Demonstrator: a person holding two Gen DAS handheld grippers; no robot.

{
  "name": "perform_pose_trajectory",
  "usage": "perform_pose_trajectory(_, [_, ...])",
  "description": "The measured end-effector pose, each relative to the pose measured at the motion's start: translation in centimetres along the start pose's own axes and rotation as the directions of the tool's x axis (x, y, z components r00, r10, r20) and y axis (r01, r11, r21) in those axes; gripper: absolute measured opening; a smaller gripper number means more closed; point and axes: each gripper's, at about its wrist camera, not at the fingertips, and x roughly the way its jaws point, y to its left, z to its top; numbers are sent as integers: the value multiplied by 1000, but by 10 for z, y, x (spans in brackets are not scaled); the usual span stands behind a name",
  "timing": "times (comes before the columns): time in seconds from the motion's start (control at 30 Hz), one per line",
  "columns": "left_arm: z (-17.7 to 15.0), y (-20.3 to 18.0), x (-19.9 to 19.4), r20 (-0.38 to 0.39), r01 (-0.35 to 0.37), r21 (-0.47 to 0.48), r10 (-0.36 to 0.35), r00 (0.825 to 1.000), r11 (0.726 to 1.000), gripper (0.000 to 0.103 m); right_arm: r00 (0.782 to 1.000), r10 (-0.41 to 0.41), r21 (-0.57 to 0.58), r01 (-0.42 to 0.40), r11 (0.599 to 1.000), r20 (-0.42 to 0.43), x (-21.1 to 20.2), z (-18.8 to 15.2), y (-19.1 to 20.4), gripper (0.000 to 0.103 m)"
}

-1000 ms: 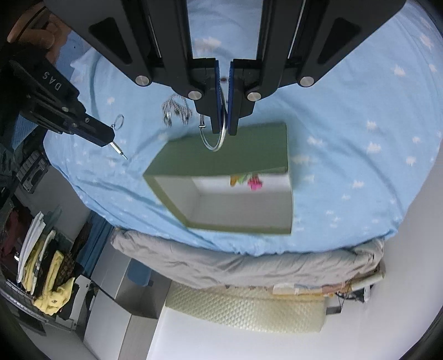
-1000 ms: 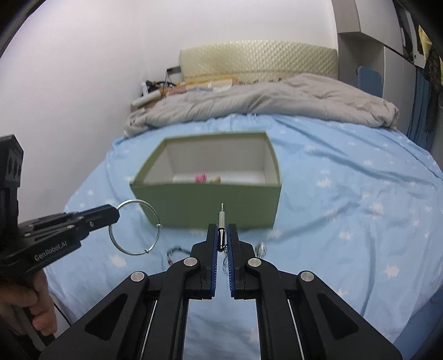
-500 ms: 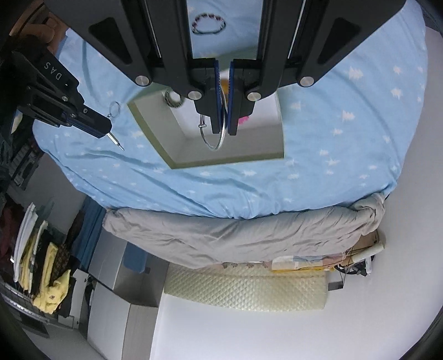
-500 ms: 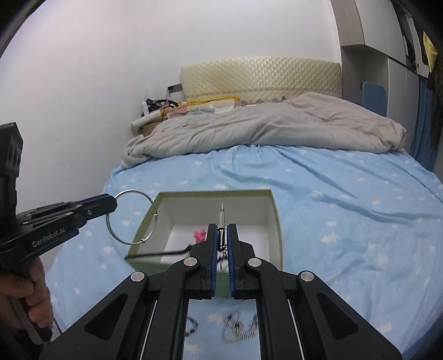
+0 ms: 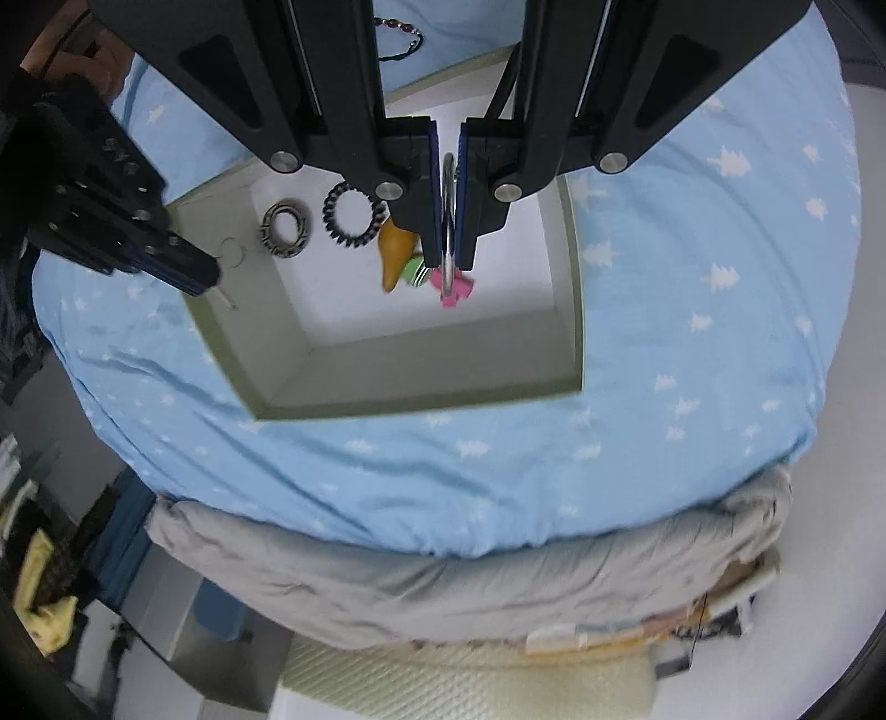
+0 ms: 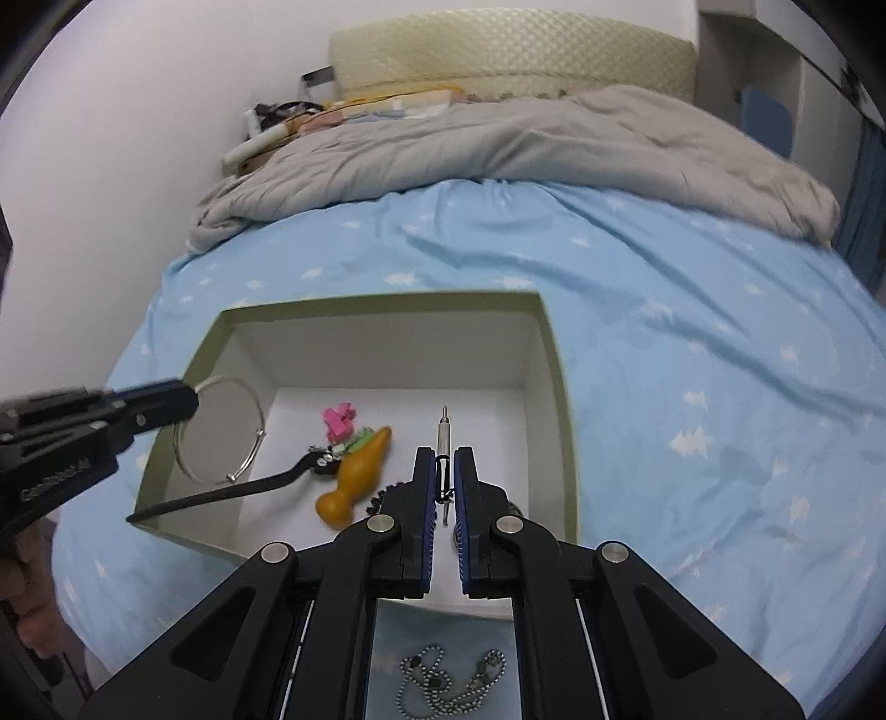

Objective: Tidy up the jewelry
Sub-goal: 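Carry the hoop bangle and ball chain over the green box and open both tools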

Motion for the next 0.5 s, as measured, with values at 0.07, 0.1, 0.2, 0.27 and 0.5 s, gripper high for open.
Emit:
perform_pose_trajectory(0.07, [-2, 2, 3, -4, -10, -5, 10, 1000, 1000, 2, 1000, 11, 5, -11, 1000, -4, 0, -5, -3, 5])
perform_pose_trajectory(0.1, [-2, 3, 3, -4, -6, -9, 6, 1000, 1000, 2, 1000, 10, -4, -10, 1000, -3, -1, -7, -2, 5])
perform_pose_trajectory(0.2, [1, -1, -5, 13, -3, 4, 3, 1000, 1000, 3, 1000, 20, -7, -20, 1000, 4, -6, -1, 0, 5])
perform_pose_trajectory(0.27, [3, -3, -15, 26, -2, 9, 2, 1000, 1000, 5, 999, 28, -17, -27, 999, 21, -13, 1, 3, 10])
perform_pose_trajectory(0.5, [1, -6, -55, 101, 5, 14, -7, 995, 1000, 55, 991, 64, -14, -62, 998, 119, -52, -3, 4, 27])
